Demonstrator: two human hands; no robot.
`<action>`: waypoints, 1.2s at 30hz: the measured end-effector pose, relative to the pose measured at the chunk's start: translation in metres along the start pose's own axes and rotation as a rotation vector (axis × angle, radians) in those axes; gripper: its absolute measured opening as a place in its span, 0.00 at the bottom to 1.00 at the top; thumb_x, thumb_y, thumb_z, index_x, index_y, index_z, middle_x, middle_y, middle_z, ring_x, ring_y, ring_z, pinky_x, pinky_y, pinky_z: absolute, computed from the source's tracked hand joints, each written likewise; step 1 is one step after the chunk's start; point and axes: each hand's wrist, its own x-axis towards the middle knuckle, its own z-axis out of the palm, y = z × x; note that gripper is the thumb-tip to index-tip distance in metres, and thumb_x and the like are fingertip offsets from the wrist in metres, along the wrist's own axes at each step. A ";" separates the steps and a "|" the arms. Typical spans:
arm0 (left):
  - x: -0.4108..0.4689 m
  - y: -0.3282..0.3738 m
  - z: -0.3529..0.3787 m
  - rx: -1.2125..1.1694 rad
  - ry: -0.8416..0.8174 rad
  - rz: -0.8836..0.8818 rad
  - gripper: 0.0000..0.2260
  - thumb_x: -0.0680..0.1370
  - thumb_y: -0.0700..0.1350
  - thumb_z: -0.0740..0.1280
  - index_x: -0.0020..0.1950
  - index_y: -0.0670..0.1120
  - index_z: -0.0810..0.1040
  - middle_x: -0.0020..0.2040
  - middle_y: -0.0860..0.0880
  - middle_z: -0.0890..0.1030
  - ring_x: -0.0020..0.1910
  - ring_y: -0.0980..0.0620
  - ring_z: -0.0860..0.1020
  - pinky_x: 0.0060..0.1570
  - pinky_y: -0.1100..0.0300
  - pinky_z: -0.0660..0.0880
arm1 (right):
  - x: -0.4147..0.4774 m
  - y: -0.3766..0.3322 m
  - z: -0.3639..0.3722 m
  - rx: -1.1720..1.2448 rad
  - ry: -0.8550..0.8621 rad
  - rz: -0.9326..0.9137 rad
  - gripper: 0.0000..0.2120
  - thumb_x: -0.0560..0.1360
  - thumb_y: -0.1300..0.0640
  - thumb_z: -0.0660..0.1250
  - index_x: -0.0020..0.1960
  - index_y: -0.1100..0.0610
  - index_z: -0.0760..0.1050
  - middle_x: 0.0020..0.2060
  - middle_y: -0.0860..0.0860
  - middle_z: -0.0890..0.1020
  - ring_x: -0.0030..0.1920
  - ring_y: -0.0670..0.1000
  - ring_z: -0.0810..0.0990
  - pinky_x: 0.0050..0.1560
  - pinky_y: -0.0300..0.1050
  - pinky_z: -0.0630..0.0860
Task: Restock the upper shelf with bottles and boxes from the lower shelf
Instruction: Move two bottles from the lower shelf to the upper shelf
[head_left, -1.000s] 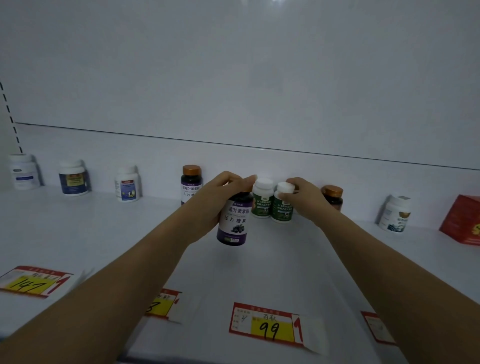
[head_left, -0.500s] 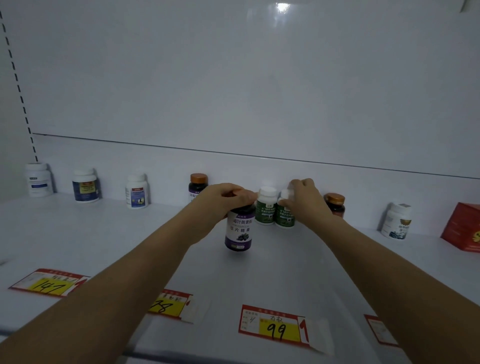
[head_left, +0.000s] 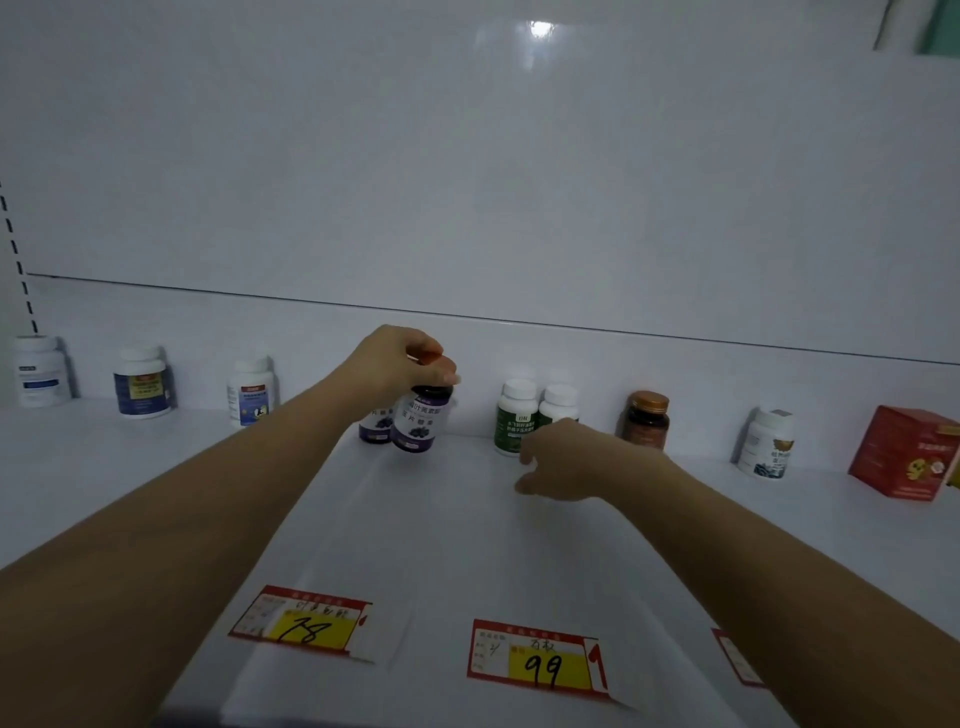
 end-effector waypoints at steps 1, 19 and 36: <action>0.004 -0.002 0.000 0.013 0.000 0.002 0.23 0.69 0.47 0.75 0.63 0.44 0.76 0.58 0.47 0.78 0.56 0.49 0.76 0.55 0.55 0.73 | 0.001 -0.002 0.002 0.017 -0.002 -0.010 0.21 0.78 0.49 0.61 0.65 0.60 0.73 0.61 0.56 0.77 0.60 0.55 0.76 0.60 0.46 0.74; 0.049 -0.033 0.001 0.483 0.070 0.104 0.13 0.74 0.46 0.70 0.58 0.46 0.81 0.58 0.46 0.81 0.59 0.46 0.76 0.59 0.52 0.72 | 0.013 -0.012 0.010 0.041 0.039 -0.032 0.20 0.79 0.49 0.60 0.65 0.60 0.72 0.61 0.56 0.77 0.60 0.55 0.76 0.61 0.48 0.75; -0.025 -0.011 0.026 1.028 -0.169 0.219 0.19 0.76 0.56 0.64 0.62 0.45 0.74 0.57 0.44 0.77 0.55 0.44 0.73 0.56 0.50 0.70 | -0.028 -0.024 0.006 0.014 0.036 0.067 0.17 0.79 0.54 0.59 0.65 0.61 0.72 0.60 0.56 0.77 0.58 0.56 0.77 0.56 0.46 0.75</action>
